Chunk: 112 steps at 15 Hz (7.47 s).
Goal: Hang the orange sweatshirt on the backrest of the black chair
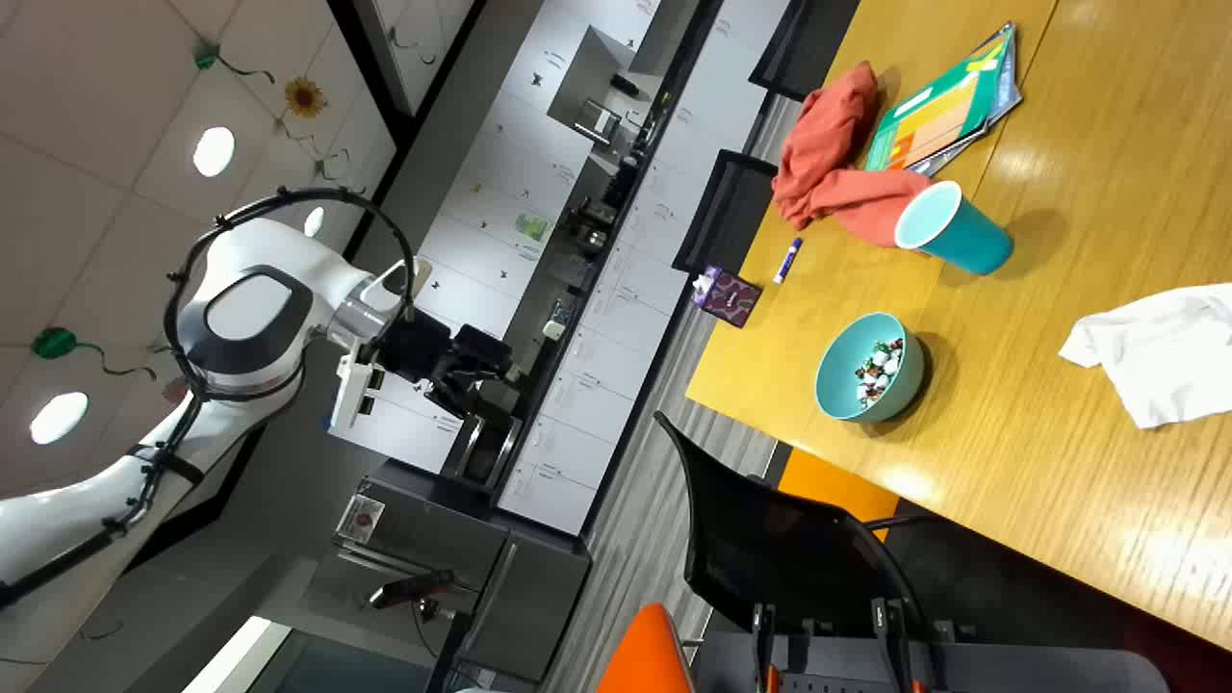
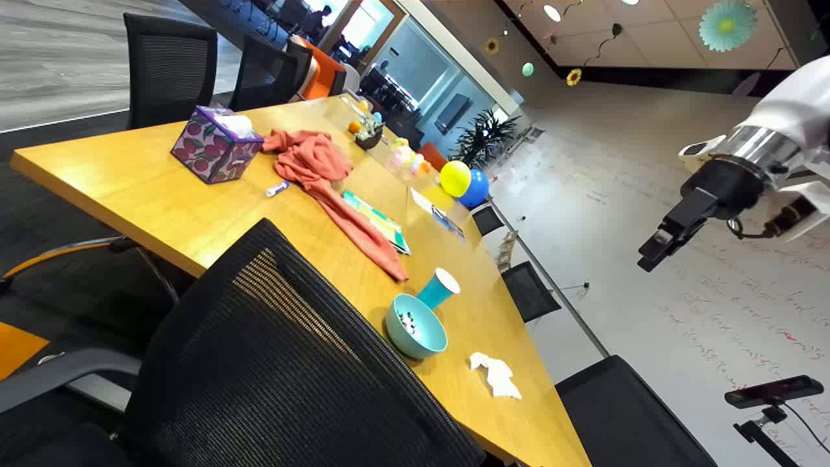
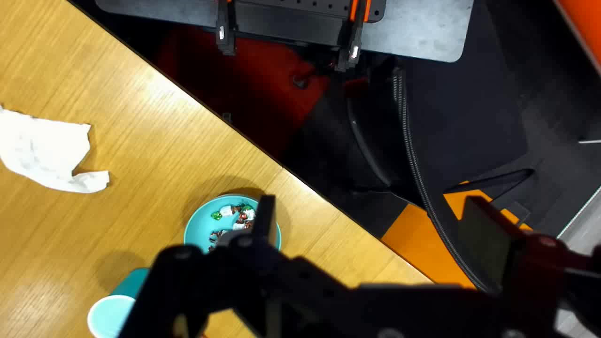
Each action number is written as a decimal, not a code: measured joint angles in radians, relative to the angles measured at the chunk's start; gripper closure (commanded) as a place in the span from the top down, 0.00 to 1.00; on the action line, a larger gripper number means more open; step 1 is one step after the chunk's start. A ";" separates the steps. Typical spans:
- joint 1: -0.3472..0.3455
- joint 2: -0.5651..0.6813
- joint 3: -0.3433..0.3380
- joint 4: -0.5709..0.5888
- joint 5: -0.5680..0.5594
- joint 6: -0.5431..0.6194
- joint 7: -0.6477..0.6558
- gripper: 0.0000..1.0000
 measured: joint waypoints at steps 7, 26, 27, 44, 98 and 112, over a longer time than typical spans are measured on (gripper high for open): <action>0.000 0.000 0.000 0.000 0.000 0.000 0.000 1.00; -0.055 0.546 0.038 0.230 -0.214 0.748 0.199 1.00; -0.066 0.592 0.035 0.258 -0.234 0.786 0.237 1.00; -0.084 0.879 0.011 0.371 -0.132 1.105 0.274 1.00; -0.068 1.935 -0.194 1.303 -0.010 0.993 0.475 0.21; 0.108 1.774 -0.211 1.187 -0.162 0.926 0.409 0.03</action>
